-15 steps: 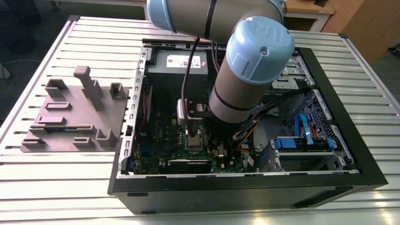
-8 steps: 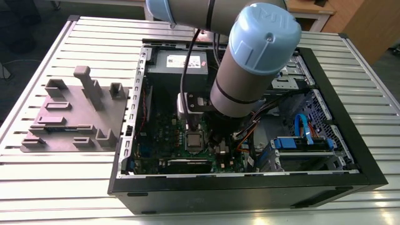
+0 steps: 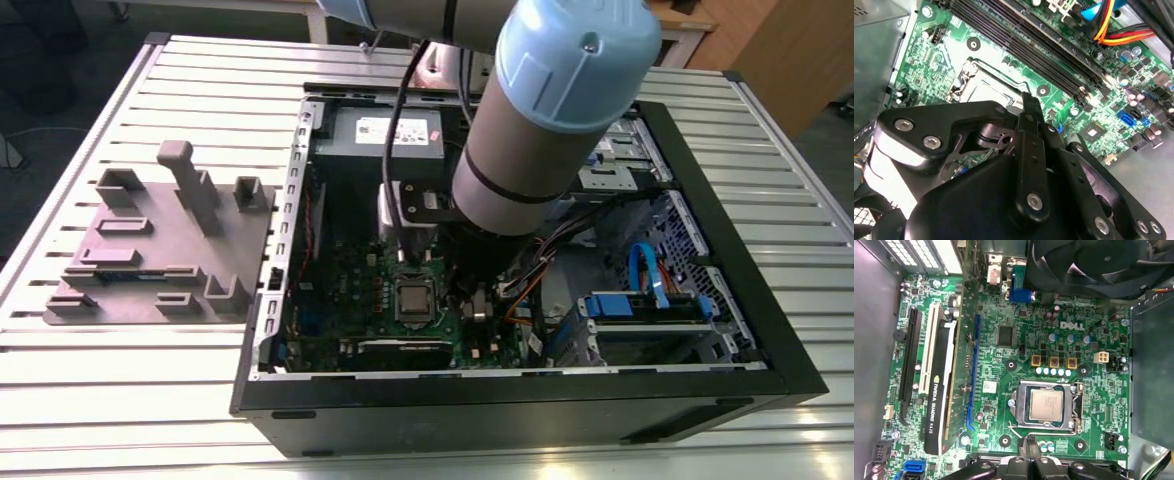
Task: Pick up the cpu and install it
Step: 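Install the first cpu locking lever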
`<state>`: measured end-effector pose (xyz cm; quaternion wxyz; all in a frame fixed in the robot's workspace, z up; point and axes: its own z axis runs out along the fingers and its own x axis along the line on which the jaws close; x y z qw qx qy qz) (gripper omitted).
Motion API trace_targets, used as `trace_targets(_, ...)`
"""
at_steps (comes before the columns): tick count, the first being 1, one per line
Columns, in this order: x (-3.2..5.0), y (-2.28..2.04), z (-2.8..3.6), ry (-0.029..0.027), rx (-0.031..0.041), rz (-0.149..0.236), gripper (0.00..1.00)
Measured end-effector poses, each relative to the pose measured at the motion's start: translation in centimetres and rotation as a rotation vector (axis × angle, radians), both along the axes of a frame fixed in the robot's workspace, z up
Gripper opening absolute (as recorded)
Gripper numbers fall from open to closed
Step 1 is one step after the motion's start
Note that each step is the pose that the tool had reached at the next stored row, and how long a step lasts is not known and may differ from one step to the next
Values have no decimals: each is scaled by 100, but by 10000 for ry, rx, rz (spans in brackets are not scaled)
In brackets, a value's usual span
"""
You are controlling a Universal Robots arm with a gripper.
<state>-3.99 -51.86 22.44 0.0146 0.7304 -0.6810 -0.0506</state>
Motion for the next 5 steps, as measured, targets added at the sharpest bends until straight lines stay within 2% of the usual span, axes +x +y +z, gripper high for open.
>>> trace_targets(5,0,0,6,1,-3,0,10)
